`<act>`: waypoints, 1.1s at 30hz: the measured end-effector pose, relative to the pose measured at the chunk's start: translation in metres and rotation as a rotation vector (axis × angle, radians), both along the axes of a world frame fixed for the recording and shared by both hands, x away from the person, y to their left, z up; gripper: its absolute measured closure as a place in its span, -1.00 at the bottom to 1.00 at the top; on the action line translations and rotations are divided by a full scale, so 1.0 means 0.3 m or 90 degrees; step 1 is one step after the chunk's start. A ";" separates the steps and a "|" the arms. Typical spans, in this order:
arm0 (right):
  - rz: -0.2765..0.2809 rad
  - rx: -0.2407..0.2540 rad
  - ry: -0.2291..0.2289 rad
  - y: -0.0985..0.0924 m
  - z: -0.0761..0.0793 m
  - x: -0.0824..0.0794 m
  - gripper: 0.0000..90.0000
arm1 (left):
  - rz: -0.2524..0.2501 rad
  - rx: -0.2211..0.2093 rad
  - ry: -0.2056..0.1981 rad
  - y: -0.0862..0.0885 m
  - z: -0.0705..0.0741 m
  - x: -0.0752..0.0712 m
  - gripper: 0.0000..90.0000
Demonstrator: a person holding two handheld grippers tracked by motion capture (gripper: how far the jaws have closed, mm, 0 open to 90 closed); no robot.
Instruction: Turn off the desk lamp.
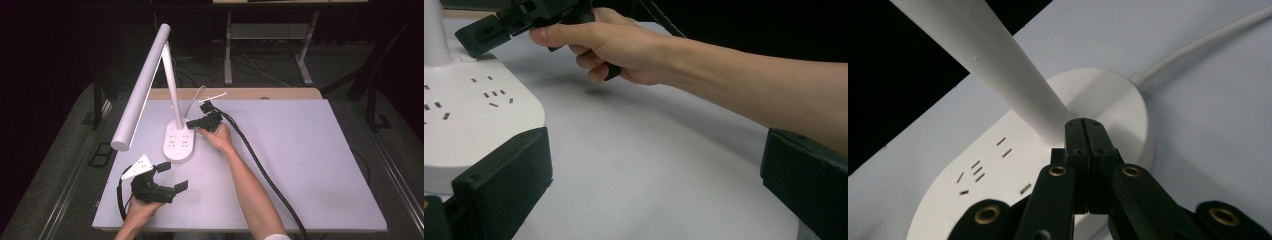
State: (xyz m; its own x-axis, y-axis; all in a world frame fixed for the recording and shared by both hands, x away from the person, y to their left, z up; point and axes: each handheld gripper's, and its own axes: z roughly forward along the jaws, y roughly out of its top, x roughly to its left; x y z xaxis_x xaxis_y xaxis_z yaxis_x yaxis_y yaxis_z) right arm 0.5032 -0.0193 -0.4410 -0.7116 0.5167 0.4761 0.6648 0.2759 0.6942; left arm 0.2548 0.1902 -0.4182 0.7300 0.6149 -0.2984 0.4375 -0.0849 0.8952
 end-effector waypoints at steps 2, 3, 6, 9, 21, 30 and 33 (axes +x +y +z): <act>-0.003 0.000 0.000 -0.001 -0.002 0.001 1.00 | -0.001 -0.004 0.000 -0.004 0.002 -0.004 -1.00; -0.007 0.000 -0.002 0.001 -0.003 0.000 1.00 | -0.002 -0.003 -0.001 -0.004 0.003 -0.006 -1.00; -0.010 -0.014 -0.008 0.004 0.001 -0.004 1.00 | -0.005 -0.003 -0.001 -0.006 0.003 -0.007 -1.00; -0.018 -0.022 -0.006 0.011 0.004 -0.011 1.00 | -0.005 -0.003 -0.001 -0.007 0.002 -0.004 -1.00; -0.009 -0.029 -0.016 0.013 0.016 -0.014 1.00 | -0.002 0.001 0.000 -0.006 0.000 -0.002 -1.00; -0.017 -0.029 -0.012 0.014 0.011 -0.014 1.00 | -0.003 0.002 -0.001 -0.006 0.001 -0.002 -1.00; -0.027 -0.034 -0.017 0.018 0.010 -0.016 1.00 | -0.002 0.000 -0.001 -0.007 0.001 -0.002 -1.00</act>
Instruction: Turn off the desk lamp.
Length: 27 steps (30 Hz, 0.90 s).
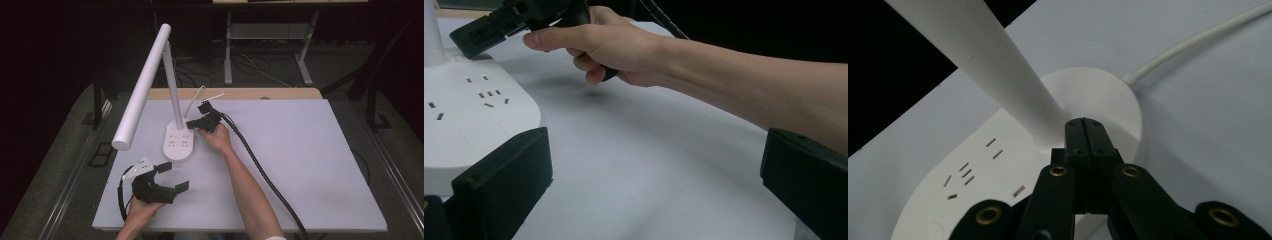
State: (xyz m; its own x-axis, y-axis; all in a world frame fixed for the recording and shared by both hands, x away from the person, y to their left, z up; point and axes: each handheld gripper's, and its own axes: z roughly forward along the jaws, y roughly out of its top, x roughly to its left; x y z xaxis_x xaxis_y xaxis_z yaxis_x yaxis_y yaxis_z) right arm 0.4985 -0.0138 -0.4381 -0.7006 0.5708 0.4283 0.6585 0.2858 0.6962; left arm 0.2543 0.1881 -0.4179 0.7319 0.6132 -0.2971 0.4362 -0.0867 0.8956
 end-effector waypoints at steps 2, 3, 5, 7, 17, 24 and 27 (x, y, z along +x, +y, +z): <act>-0.004 0.000 -0.003 0.003 0.000 -0.002 1.00 | -0.001 -0.001 0.000 0.001 0.002 -0.003 -1.00; -0.002 -0.007 -0.007 0.003 0.003 -0.003 1.00 | -0.001 -0.002 0.000 0.001 0.001 -0.003 -1.00; -0.001 -0.014 -0.013 0.006 0.007 -0.005 1.00 | 0.000 -0.003 0.000 0.002 0.000 -0.002 -1.00; -0.003 -0.015 -0.012 0.007 0.008 -0.007 1.00 | 0.002 -0.003 0.001 0.002 0.000 0.000 -1.00; -0.005 -0.010 -0.012 0.009 0.010 -0.008 1.00 | 0.002 -0.003 0.000 0.001 0.000 0.000 -1.00; -0.010 -0.016 -0.023 0.014 0.005 -0.013 1.00 | 0.003 0.000 0.001 -0.001 -0.001 0.002 -1.00; -0.014 -0.017 -0.027 0.018 0.006 -0.016 1.00 | 0.003 -0.001 0.001 -0.002 -0.001 0.002 -1.00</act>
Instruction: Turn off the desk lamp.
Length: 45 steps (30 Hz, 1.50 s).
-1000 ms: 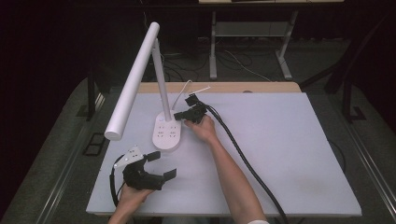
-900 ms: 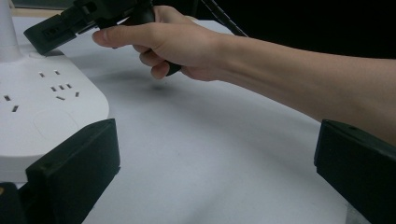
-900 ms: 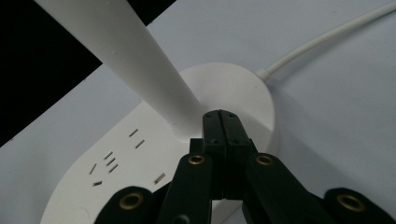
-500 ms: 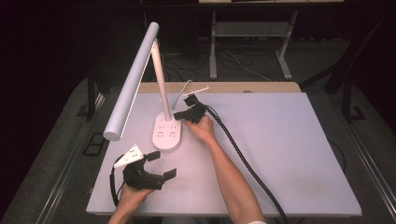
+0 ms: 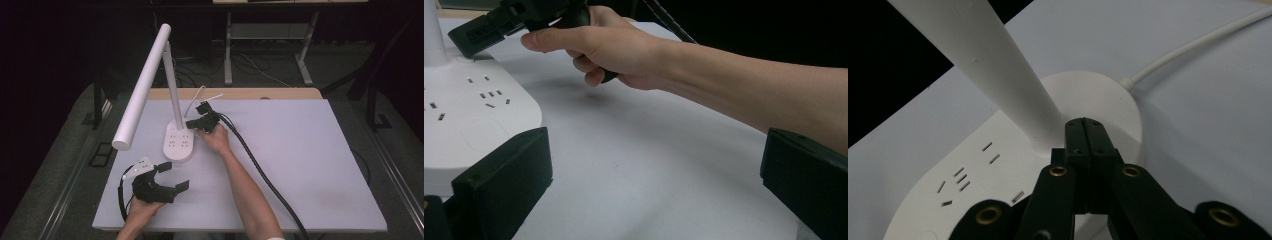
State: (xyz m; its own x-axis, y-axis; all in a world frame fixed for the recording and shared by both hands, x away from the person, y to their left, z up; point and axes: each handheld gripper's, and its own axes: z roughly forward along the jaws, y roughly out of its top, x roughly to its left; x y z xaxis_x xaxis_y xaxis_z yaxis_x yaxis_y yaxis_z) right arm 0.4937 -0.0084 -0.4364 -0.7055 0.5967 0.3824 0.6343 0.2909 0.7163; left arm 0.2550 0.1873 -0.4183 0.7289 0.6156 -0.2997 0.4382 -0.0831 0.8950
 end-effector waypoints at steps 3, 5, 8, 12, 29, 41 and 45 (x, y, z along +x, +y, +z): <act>0.001 -0.005 -0.004 0.000 0.003 -0.003 1.00 | -0.001 0.001 -0.001 0.001 0.000 -0.001 -1.00; -0.001 -0.004 -0.007 0.000 0.005 -0.006 1.00 | 0.000 0.000 0.000 0.003 0.000 -0.002 -1.00; 0.011 -0.013 -0.021 0.006 0.011 -0.015 1.00 | 0.001 0.001 0.001 0.007 -0.001 0.001 -1.00; 0.016 -0.005 -0.032 -0.002 0.037 -0.023 1.00 | 0.001 0.001 0.000 0.007 -0.001 0.002 -1.00; 0.029 -0.004 -0.044 -0.110 0.161 -0.057 0.80 | -0.002 0.007 -0.001 -0.004 -0.003 0.004 -1.00; 0.001 0.019 -0.058 -0.253 0.209 -0.124 0.13 | -0.012 0.013 0.002 -0.017 -0.008 0.002 -1.00; -0.007 0.009 -0.066 -0.304 0.224 -0.155 -0.14 | -0.013 0.014 0.003 -0.019 -0.009 0.004 -1.00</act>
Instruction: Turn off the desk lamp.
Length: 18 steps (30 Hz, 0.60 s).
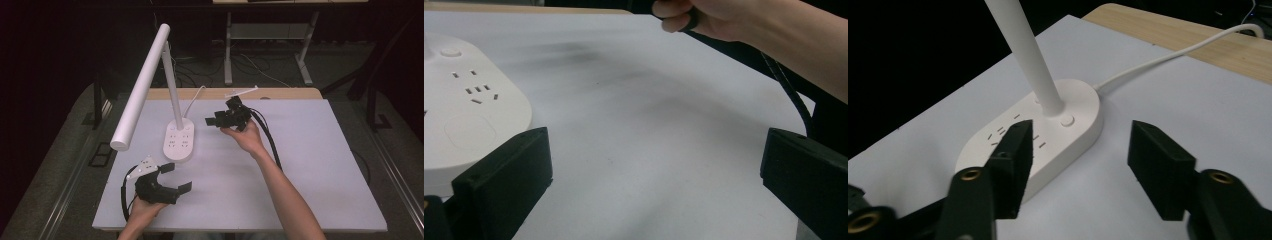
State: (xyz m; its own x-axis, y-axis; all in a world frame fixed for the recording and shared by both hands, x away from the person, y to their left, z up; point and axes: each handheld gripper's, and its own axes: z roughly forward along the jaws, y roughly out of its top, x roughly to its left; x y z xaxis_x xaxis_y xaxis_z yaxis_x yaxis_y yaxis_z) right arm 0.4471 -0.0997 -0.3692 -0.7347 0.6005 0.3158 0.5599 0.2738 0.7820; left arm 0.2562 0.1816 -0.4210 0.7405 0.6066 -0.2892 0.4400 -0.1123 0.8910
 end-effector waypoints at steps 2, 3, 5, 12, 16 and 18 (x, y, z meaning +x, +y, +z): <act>-0.005 -0.003 -0.001 -0.025 0.009 -0.014 -0.33 | 0.000 0.001 0.000 -0.001 0.000 0.000 -1.00; -0.006 -0.003 -0.002 -0.037 0.012 -0.020 -0.44 | 0.000 0.002 -0.001 -0.002 0.000 0.000 -1.00; -0.010 -0.006 -0.001 -0.062 0.020 -0.035 -0.58 | -0.001 0.002 0.000 -0.003 0.000 0.000 -1.00; 0.001 0.027 0.001 -0.163 0.043 -0.098 -0.93 | 0.001 0.002 0.000 -0.003 -0.001 0.001 -1.00; 0.006 0.012 -0.006 -0.208 0.041 -0.145 -0.99 | 0.000 0.006 0.000 -0.004 -0.001 0.000 -1.00; 0.006 0.009 -0.008 -0.231 0.042 -0.169 -0.99 | 0.000 0.006 -0.001 -0.006 -0.001 0.000 -1.00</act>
State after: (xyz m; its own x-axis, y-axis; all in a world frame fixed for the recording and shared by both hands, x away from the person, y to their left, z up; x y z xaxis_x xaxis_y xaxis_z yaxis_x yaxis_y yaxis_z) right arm 0.3963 -0.1689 -0.3566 -0.7440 0.5893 0.3150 0.5475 0.2673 0.7930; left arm 0.2562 0.1799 -0.4213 0.7410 0.6090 -0.2828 0.4392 -0.1210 0.8902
